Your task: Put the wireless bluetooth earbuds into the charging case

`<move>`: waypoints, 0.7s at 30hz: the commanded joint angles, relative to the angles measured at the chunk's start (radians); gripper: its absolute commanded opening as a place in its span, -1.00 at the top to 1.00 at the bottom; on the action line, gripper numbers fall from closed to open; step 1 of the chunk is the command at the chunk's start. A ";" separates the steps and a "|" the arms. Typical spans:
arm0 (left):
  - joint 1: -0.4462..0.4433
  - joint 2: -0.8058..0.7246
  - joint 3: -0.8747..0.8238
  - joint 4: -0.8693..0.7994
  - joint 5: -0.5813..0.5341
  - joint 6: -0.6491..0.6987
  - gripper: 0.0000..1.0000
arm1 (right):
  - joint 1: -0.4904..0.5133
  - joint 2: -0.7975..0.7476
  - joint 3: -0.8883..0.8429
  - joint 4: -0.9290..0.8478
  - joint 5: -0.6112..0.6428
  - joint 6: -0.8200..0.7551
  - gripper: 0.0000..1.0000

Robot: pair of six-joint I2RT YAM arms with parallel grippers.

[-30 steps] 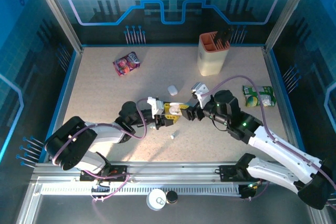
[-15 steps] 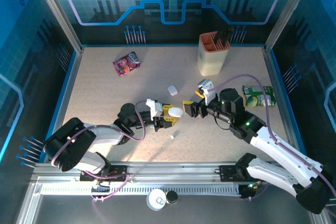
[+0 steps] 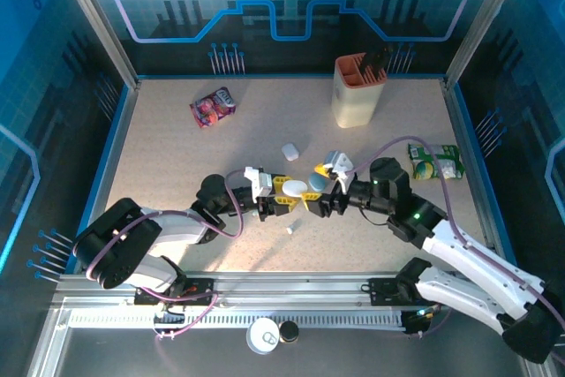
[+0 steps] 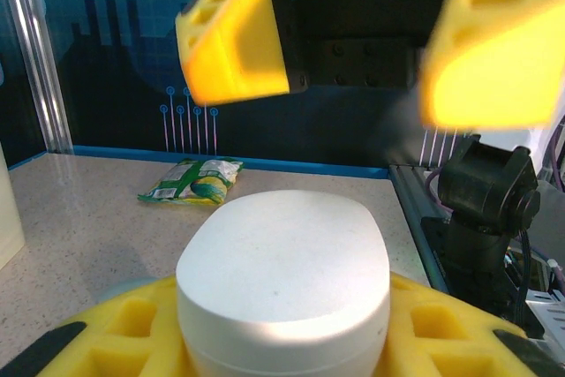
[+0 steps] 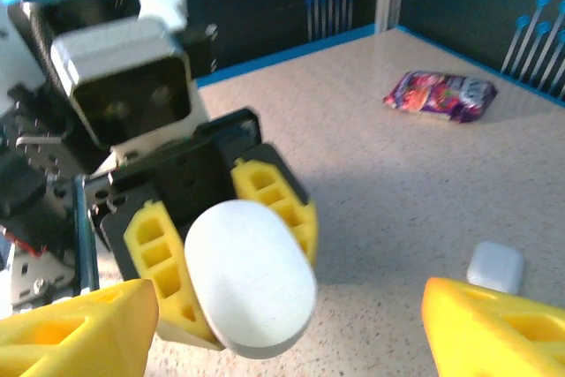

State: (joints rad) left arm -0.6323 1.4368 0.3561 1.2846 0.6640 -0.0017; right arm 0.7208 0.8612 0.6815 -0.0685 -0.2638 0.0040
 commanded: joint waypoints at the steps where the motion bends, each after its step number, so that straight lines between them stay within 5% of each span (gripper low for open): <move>1: 0.001 -0.013 0.011 0.035 0.034 -0.013 0.44 | 0.041 0.049 0.053 -0.049 0.035 -0.100 -0.57; 21: 0.001 -0.036 -0.009 0.020 0.073 0.000 0.45 | -0.037 0.099 0.069 0.044 0.170 0.076 -0.54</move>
State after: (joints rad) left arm -0.6235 1.4330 0.3550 1.2518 0.6628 -0.0017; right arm 0.7216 0.9592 0.7292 -0.0574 -0.1654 0.0360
